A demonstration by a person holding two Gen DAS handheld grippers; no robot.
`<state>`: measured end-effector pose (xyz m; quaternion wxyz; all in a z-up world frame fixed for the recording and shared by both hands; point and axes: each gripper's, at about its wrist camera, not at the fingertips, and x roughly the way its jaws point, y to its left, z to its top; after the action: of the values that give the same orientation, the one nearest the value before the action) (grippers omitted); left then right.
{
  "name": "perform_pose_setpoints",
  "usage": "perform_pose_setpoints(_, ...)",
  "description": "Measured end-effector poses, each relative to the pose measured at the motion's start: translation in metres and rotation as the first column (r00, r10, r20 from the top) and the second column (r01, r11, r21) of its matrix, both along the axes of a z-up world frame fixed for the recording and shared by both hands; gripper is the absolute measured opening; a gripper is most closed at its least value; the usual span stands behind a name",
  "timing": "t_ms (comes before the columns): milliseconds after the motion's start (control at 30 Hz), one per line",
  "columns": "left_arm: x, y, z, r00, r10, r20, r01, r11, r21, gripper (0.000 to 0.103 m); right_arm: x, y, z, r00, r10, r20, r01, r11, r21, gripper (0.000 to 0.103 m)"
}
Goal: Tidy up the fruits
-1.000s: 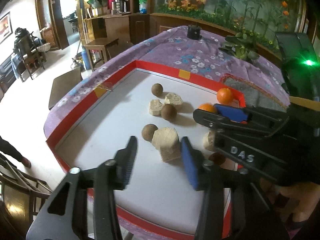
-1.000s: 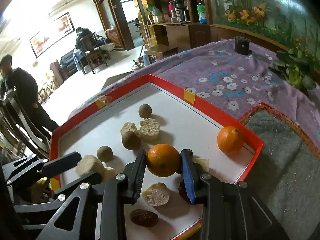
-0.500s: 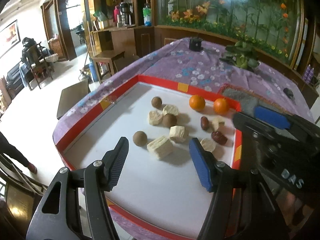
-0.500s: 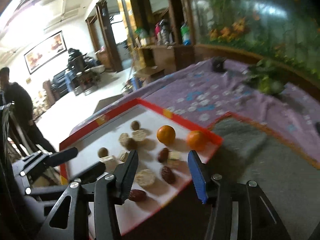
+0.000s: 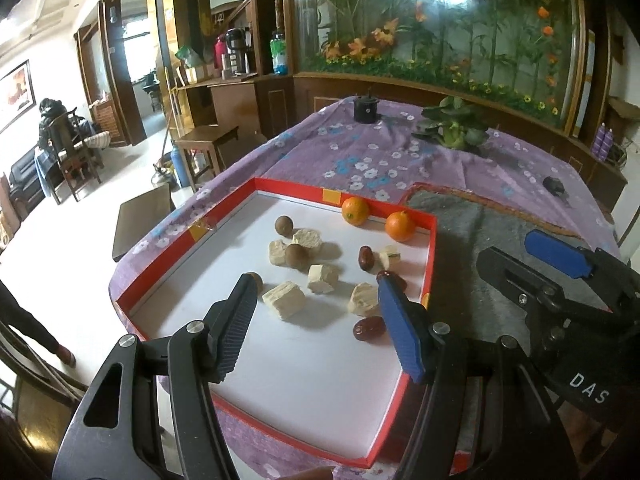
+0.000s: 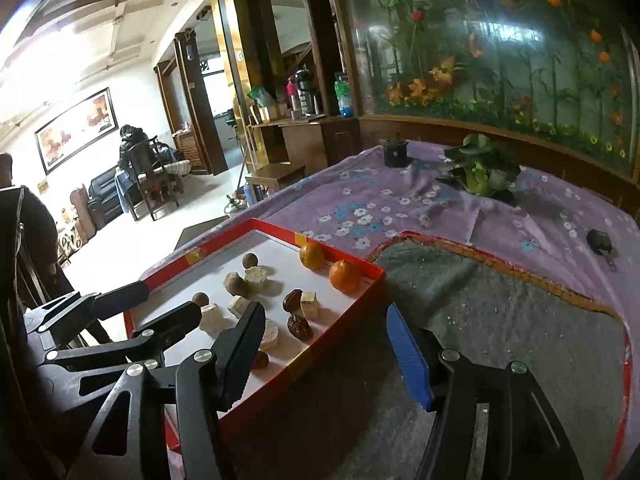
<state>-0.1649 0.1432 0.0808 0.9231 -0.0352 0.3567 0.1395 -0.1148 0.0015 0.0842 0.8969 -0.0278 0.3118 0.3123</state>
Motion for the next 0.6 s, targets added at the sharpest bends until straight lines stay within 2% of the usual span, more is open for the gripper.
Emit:
perform_pose_setpoints(433,-0.0026,-0.0064,0.0041,1.000,-0.012,0.016,0.012,1.000,0.012,0.063,-0.0111,-0.0065,0.0074,1.000,-0.003,0.031,0.003,1.000,0.008,0.062)
perform_pose_setpoints(600,-0.0033,-0.0084,0.0040,1.000,-0.010,0.025,0.009,0.999,0.031,0.063,-0.0093,-0.0059,0.0040,1.000,-0.003,0.016,0.003,1.000,0.004,0.062)
